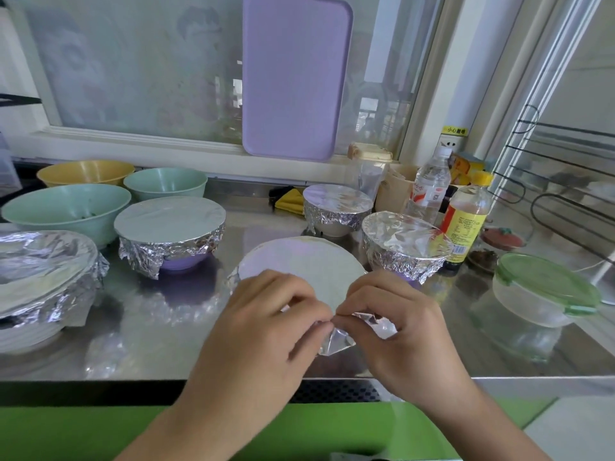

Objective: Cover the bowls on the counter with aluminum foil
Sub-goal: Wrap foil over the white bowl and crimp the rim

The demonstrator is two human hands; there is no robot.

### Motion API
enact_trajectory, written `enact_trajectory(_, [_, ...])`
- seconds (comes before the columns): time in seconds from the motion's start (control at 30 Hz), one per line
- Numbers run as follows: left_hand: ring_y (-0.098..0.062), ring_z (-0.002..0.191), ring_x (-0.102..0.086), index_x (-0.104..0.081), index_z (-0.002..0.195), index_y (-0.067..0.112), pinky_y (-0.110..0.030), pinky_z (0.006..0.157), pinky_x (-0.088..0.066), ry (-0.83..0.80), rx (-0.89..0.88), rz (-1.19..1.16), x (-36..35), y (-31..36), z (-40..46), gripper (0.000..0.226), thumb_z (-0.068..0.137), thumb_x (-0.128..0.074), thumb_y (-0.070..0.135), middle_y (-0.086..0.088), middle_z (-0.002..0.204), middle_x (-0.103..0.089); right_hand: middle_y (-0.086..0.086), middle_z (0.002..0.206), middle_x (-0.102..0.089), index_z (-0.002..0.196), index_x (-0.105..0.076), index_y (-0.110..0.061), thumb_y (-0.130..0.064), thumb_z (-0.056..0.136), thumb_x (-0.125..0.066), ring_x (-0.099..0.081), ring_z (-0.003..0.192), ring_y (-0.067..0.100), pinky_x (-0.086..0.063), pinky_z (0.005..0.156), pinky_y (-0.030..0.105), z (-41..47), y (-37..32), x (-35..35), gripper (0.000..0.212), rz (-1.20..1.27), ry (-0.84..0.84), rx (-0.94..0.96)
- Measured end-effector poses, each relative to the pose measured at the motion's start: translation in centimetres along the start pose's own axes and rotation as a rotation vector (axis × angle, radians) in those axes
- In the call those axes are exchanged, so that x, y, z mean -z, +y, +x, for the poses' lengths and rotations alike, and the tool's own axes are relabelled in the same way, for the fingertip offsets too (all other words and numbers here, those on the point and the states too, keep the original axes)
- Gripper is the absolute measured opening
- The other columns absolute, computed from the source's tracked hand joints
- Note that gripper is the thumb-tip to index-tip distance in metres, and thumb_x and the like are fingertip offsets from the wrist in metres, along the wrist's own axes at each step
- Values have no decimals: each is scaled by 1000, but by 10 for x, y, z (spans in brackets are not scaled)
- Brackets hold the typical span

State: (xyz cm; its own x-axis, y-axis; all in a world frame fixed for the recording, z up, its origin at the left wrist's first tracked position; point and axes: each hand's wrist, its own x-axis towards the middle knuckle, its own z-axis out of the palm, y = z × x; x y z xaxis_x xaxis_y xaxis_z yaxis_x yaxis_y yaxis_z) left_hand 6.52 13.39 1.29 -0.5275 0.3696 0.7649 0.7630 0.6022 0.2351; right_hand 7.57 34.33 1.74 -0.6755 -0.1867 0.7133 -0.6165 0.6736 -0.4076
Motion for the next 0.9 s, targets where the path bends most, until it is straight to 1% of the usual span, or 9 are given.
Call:
enact_trajectory(0.1, [-16,92,-58,-75,91,24,-33,87,-46,10,-7,10,-5,-5,-4,4,91,-77,27,13,96,-61,-9,91,-63,81,-75,-16,-10,87,-83,-64,89,15,-50,71,28,0,-5,-9,12,-30,30,58])
enact_trajectory(0.2, [-16,90,-58,-75,91,22,-33,85,-47,18,-13,22,-4,-9,-5,2,92,-74,24,12,94,-62,-10,91,-64,83,-76,-16,-10,87,-82,-64,90,14,-50,74,25,1,-5,-11,10,-6,15,64])
enact_trajectory(0.37, [-15,89,-57,-76,90,21,-30,80,-47,17,0,8,-2,-13,-4,6,95,-72,20,13,92,-62,-14,90,-67,80,-78,-18,0,78,-89,-65,90,16,-50,79,29,3,3,-3,22,-31,16,52])
enact_trajectory(0.43, [-14,89,-57,-76,90,20,-28,78,-47,17,17,-1,-2,-14,-5,8,96,-75,15,13,93,-61,-13,89,-67,79,-78,-18,3,77,-90,-64,90,15,-49,80,26,4,6,-3,24,-57,26,60])
enact_trajectory(0.53, [-13,90,-56,-75,89,20,-26,77,-47,14,35,-7,-2,-15,-7,11,89,-80,10,13,93,-60,-12,89,-68,80,-78,-16,7,76,-89,-63,89,14,-46,81,21,5,9,-2,26,-95,34,86])
enact_trajectory(0.63, [-11,91,-55,-75,89,20,-25,77,-47,22,39,-10,-1,-15,-9,11,91,-80,11,14,94,-60,-11,88,-68,78,-78,-16,8,76,-89,-63,88,13,-46,81,20,5,7,-2,27,-87,37,90])
enact_trajectory(0.73, [-11,91,-55,-76,90,20,-28,79,-48,48,19,-25,0,-16,-10,6,96,-75,18,12,94,-61,-12,86,-67,73,-77,-20,5,76,-90,-64,87,13,-47,80,22,5,4,-2,28,-57,29,81])
enact_trajectory(0.9, [-15,88,-58,-78,92,18,-31,73,-50,55,7,-15,1,-19,-11,6,94,-72,18,11,92,-63,-10,88,-69,79,-79,-16,10,76,-88,-65,89,14,-48,80,22,5,11,-2,28,-79,39,89])
